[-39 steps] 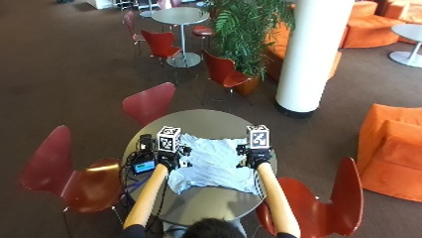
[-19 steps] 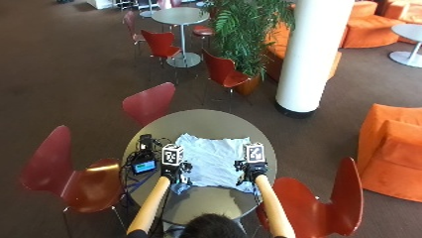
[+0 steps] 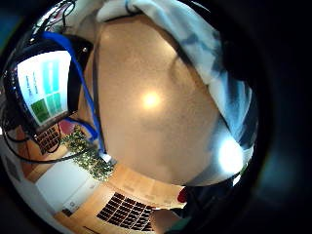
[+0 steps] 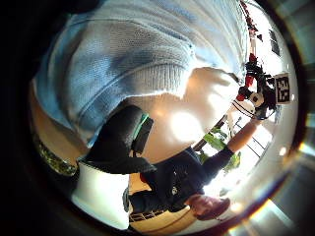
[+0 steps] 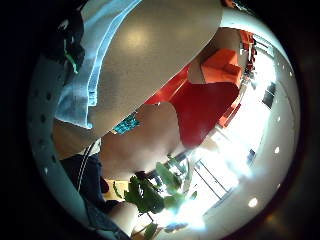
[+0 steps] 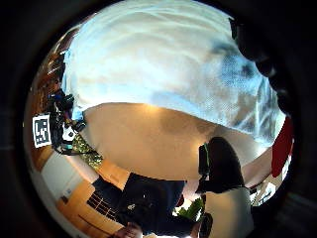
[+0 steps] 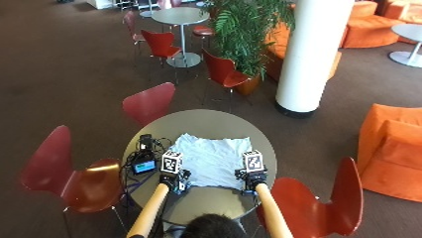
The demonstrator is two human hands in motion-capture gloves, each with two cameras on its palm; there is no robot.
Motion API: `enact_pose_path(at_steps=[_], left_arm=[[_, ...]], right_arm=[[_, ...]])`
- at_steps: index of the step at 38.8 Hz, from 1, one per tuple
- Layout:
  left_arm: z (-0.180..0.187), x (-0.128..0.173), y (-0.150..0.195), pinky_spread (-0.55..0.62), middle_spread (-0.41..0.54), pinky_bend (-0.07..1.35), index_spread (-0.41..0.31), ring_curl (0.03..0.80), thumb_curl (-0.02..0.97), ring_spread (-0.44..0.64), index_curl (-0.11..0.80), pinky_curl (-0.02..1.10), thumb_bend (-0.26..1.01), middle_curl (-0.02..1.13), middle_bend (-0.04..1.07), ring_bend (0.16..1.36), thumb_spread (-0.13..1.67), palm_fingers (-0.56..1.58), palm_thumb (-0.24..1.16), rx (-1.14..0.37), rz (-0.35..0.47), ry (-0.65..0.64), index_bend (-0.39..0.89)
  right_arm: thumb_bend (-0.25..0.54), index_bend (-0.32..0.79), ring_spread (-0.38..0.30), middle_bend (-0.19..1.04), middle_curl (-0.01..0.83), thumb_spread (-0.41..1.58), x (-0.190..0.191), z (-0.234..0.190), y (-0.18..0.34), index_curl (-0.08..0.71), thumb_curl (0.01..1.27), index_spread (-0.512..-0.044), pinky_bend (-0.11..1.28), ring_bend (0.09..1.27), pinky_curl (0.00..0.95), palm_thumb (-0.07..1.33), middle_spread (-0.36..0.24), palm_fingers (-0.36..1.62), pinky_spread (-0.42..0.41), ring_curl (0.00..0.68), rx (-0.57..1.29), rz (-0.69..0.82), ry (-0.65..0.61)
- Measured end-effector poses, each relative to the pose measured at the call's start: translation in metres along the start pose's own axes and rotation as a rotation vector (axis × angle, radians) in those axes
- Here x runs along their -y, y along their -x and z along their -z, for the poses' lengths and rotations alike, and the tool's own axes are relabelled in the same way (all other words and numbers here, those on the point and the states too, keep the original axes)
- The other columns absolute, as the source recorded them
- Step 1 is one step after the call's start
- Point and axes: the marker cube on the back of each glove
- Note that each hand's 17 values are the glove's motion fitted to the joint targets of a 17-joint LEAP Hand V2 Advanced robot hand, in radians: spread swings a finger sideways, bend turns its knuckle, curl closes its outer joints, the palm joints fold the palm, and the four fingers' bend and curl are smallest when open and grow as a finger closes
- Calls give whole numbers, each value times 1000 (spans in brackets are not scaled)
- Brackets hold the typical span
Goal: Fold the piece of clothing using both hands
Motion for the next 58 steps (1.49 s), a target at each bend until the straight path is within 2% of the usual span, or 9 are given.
enact_pose_path(at_steps=[5,10,20,25,29,34,44,51,58], left_arm=[[3,4,-1,-79,-40,548,-143,345,334,-61,267,399,-13,388,369,647,963,597,329,2,-29,-50,154],[5,4,1,-156,-88,567,-163,350,340,-120,280,408,4,405,355,618,993,737,387,9,29,-99,149],[4,1,-4,-277,-186,575,-227,364,368,-249,322,423,63,437,355,566,1089,1107,592,44,49,-269,179],[0,-8,-9,-305,-219,573,-246,389,382,-279,350,449,72,471,350,548,1110,1131,662,58,27,-264,181],[-2,-13,-12,-318,-234,569,-252,400,404,-294,368,457,75,486,343,538,1102,1152,714,57,14,-258,180],[-9,-40,-15,-321,-245,556,-250,411,455,-302,386,464,73,504,347,527,1020,1153,787,75,42,-93,175],[-25,-80,-27,-314,-258,522,-254,435,538,-311,419,473,25,536,356,527,872,1170,845,15,-204,21,172],[30,-144,-23,-317,-265,529,-257,452,596,-318,439,485,-8,558,373,540,763,1197,871,-19,-266,-98,177],[67,-92,-7,-315,-272,529,-267,466,646,-323,460,498,-17,578,390,550,675,1197,884,-20,-124,-81,188]], right_arm=[[-6,107,-204,241,420,1009,4,-6,-2,225,447,-302,584,554,366,842,-171,780,-142,385,14,19,-8],[-10,111,-220,240,430,988,10,-5,-4,231,463,-295,569,537,365,875,-182,820,-161,390,17,-1,-125],[-4,235,-265,174,426,880,12,-7,-7,324,514,-284,515,494,356,996,-216,1169,-287,398,-151,-48,-304],[-10,220,-279,222,450,867,-17,-26,12,362,528,-284,517,507,361,1026,-242,1273,-331,415,-112,31,-51],[-13,91,-286,273,474,842,-12,-30,20,348,542,-284,548,547,371,1041,-251,1247,-359,432,-55,103,-92],[-14,63,-282,319,499,796,-34,-27,-3,318,568,-280,577,591,378,1057,-252,1218,-372,450,-205,-40,-76],[-32,199,-268,322,520,564,-53,-41,-12,366,632,-272,546,556,378,1026,-237,1238,-372,459,-214,201,-85],[-30,204,-270,326,531,443,-105,8,-28,406,670,-275,528,531,379,1015,-233,1255,-368,461,-143,236,-162],[-27,219,-268,335,541,360,-55,63,-39,441,702,-278,504,517,380,1012,-231,1265,-367,467,-100,93,-168]])
